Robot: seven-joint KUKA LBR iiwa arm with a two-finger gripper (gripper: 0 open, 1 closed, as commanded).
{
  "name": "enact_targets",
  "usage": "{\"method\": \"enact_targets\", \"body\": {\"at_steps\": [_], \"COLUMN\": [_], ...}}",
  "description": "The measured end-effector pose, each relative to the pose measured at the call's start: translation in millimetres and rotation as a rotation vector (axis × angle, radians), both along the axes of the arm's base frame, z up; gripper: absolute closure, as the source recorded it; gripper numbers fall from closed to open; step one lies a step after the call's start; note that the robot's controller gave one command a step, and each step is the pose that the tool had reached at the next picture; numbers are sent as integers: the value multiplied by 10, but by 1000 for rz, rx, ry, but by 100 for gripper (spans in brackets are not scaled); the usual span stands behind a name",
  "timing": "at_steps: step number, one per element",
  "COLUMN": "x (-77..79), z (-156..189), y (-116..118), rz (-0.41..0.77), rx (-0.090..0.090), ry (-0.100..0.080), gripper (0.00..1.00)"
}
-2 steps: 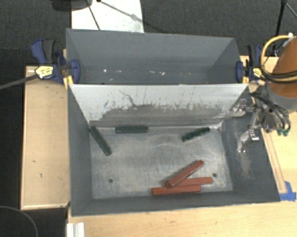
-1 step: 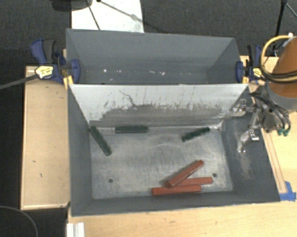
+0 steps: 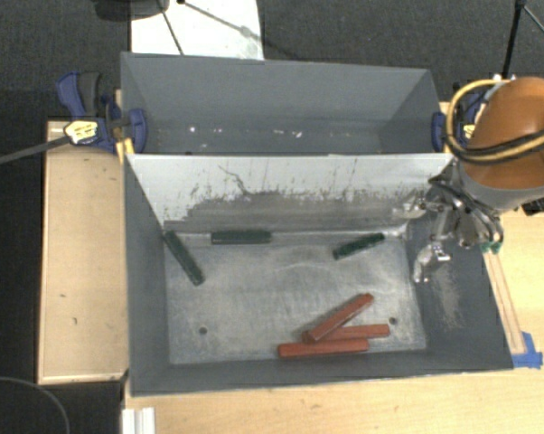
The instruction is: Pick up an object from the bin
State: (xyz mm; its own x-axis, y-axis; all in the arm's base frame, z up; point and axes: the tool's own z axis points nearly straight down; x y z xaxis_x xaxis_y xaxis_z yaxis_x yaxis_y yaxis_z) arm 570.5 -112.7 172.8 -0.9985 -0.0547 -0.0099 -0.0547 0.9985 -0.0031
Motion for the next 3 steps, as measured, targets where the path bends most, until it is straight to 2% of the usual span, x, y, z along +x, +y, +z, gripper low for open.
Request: {"method": "enact_targets", "body": {"at_steps": [1, 2, 3], "x": [-213, -43, -203], "z": [-687, -977, -990], "y": [165, 317, 444], "rz": [5, 9, 68], "rx": [2, 3, 2], "ry": [4, 11, 5], "gripper": [0, 0, 0]}}
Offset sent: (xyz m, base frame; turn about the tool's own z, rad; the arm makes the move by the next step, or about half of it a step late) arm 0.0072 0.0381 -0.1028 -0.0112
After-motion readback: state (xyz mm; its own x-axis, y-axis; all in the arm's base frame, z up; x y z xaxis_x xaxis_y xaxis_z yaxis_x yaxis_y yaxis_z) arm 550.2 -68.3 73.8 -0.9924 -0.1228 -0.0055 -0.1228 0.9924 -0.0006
